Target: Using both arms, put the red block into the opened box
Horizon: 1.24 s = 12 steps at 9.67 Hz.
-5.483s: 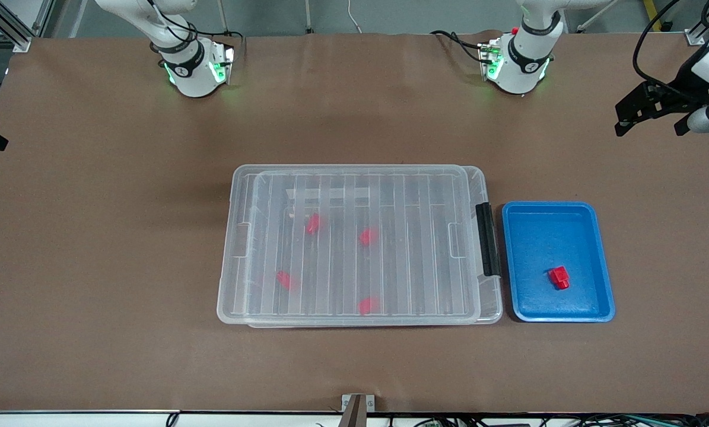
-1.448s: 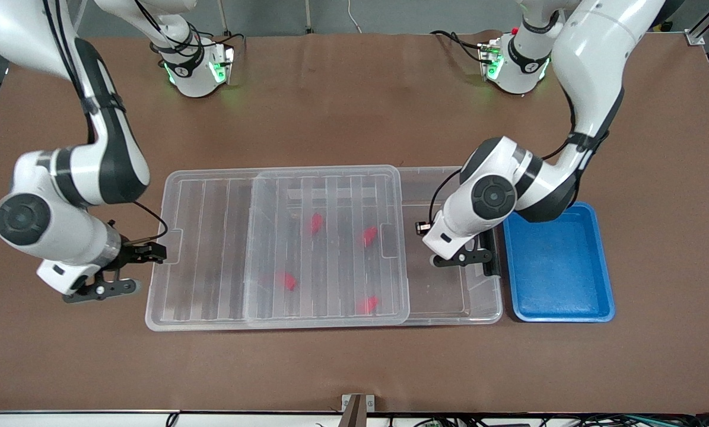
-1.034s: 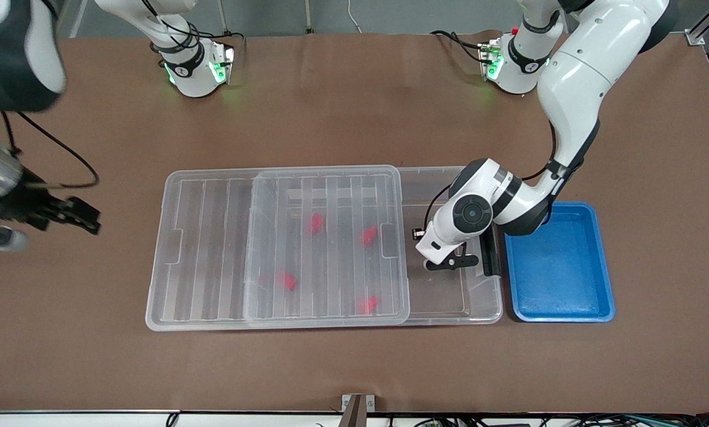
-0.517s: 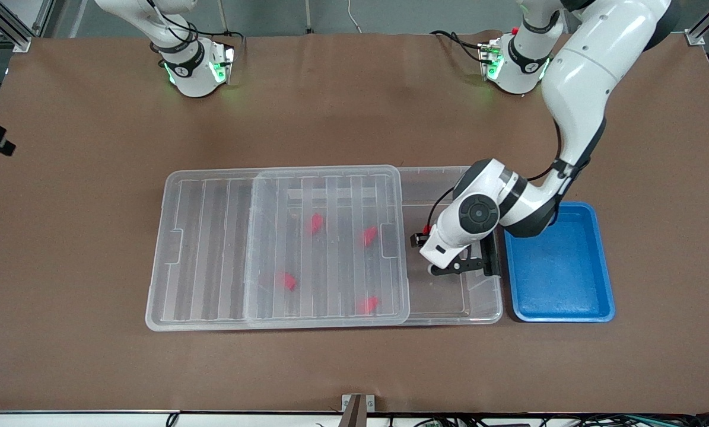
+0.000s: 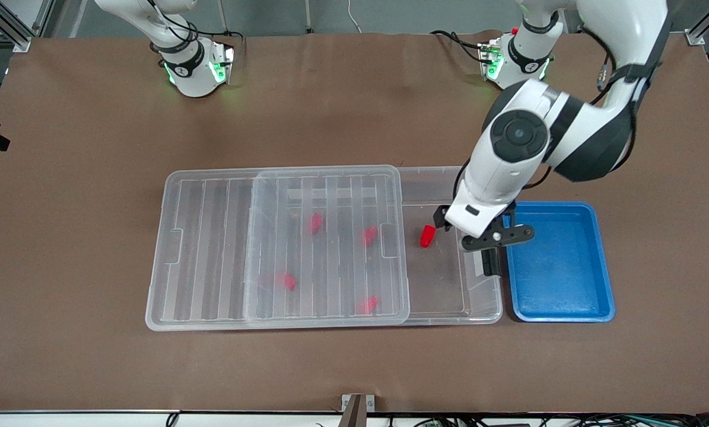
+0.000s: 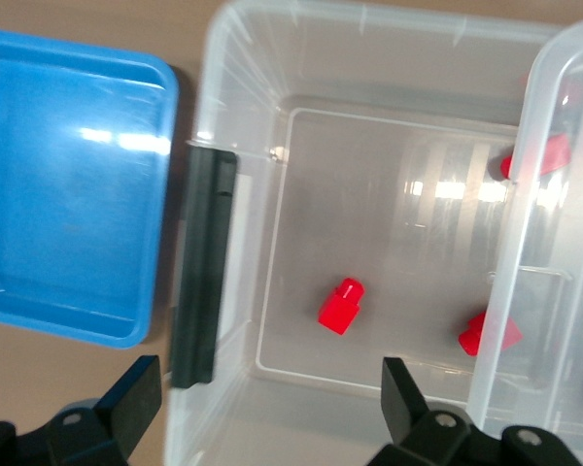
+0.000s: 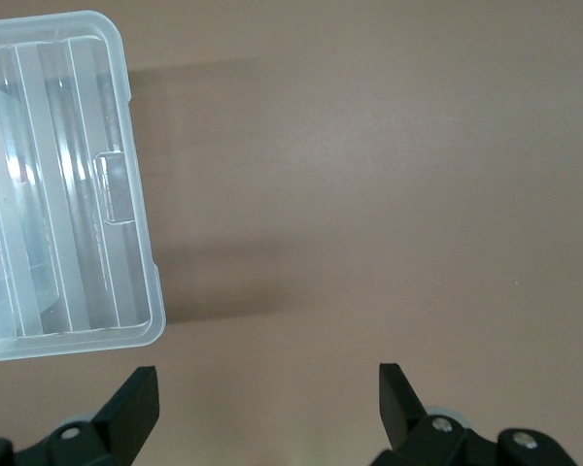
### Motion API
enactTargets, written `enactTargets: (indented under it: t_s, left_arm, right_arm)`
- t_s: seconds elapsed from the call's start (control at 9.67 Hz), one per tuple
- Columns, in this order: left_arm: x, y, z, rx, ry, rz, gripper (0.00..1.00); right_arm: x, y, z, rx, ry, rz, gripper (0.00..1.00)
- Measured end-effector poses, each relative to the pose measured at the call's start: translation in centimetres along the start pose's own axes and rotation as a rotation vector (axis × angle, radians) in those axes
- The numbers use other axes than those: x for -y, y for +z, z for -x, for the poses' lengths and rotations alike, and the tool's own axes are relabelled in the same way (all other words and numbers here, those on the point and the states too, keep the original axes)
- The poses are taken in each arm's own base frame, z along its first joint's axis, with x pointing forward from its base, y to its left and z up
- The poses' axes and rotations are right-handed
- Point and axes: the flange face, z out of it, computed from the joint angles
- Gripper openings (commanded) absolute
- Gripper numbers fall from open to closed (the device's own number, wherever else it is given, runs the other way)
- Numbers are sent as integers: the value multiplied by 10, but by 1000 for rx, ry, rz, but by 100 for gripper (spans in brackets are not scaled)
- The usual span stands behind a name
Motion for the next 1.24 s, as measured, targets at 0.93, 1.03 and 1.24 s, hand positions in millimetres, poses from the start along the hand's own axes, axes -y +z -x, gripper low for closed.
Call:
enactTargets:
  t_s: [0.93, 1.03, 1.24]
  left_arm:
    - [187, -179, -14, -130, 101, 23, 100]
    - [214, -185, -15, -126, 112, 39, 100]
    - [248, -183, -19, -96, 143, 60, 100]
  right_arm:
    - [-1, 0, -1, -6, 1, 1, 100]
    - [-1, 0, -1, -6, 2, 1, 100]
    - [-1, 0, -1, -6, 2, 1, 100]
